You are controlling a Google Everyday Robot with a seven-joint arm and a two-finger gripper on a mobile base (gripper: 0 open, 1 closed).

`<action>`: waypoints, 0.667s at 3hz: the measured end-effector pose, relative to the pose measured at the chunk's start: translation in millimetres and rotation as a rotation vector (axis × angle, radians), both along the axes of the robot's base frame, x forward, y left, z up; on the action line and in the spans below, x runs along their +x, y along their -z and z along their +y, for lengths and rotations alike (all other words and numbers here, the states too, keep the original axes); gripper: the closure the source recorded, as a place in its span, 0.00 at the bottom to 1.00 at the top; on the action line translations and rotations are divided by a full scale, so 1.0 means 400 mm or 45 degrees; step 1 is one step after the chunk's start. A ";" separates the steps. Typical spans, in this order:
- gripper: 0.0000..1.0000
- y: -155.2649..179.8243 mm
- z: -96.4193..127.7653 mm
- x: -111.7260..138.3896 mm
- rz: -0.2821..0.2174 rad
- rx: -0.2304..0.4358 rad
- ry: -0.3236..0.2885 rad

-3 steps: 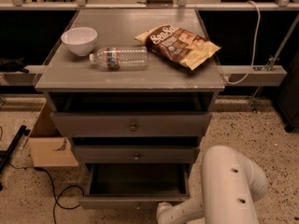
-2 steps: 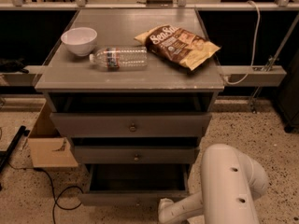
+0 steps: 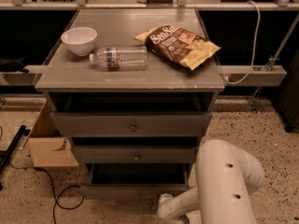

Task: Close bottom drawer

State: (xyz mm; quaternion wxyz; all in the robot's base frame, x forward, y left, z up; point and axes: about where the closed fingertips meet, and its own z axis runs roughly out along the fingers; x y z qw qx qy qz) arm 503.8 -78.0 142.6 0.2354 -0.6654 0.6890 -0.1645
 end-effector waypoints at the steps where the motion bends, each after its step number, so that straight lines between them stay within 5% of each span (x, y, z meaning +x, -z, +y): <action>1: 0.85 0.002 0.001 0.000 0.001 -0.001 0.000; 2: 0.61 0.002 0.001 0.000 0.001 -0.001 0.000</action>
Offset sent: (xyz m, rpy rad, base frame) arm 0.0001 0.0005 -0.0008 -0.0009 0.0004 0.0001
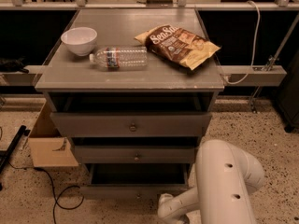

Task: Close bottom drawer

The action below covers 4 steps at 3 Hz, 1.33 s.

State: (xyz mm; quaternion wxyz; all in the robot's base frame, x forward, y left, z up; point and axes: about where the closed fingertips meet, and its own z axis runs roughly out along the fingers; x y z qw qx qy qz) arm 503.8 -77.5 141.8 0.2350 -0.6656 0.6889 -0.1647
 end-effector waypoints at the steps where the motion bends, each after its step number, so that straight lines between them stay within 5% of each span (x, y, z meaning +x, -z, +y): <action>1: 0.38 -0.008 -0.008 -0.006 -0.009 -0.009 0.006; 3: 0.00 0.002 0.044 0.044 -0.048 -0.042 -0.025; 4: 0.00 0.002 0.045 0.045 -0.049 -0.041 -0.026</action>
Offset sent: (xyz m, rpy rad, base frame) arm 0.0051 0.0014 0.0001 -0.0266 -0.0019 -0.0034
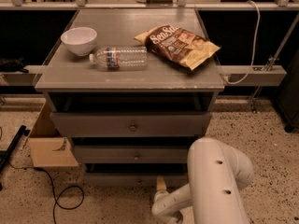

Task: Close bottom drawer

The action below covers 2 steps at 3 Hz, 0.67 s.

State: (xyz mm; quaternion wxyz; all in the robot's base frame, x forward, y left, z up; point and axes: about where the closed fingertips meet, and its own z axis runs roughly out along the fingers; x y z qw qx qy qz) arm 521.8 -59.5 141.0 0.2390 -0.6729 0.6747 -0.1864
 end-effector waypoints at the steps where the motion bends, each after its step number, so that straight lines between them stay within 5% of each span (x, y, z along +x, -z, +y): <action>1: 0.23 0.000 0.000 0.000 0.000 0.000 0.000; 2: 0.46 0.000 0.000 0.000 0.000 0.000 0.000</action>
Offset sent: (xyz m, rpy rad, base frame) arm 0.0000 0.0000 0.0000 0.0000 0.0000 0.0000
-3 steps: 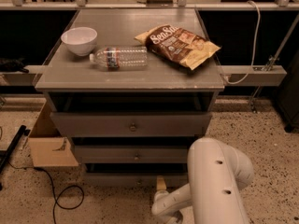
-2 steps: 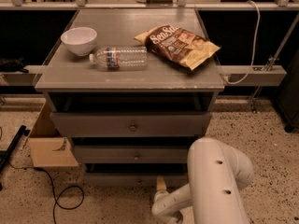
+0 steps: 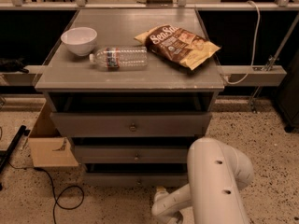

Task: Close bottom drawer

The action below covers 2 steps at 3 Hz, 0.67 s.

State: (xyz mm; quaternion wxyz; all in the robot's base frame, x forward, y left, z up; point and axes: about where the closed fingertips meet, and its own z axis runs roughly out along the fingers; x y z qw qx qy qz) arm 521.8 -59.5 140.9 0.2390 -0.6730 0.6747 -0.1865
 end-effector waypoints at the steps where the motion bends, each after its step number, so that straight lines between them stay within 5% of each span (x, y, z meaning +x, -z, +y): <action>1: 0.69 0.003 0.006 0.001 -0.009 -0.015 -0.004; 2: 0.99 0.017 0.018 0.042 -0.044 -0.060 -0.013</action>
Offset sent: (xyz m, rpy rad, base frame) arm 0.0303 0.0139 -0.0096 -0.0742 -0.0606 0.0222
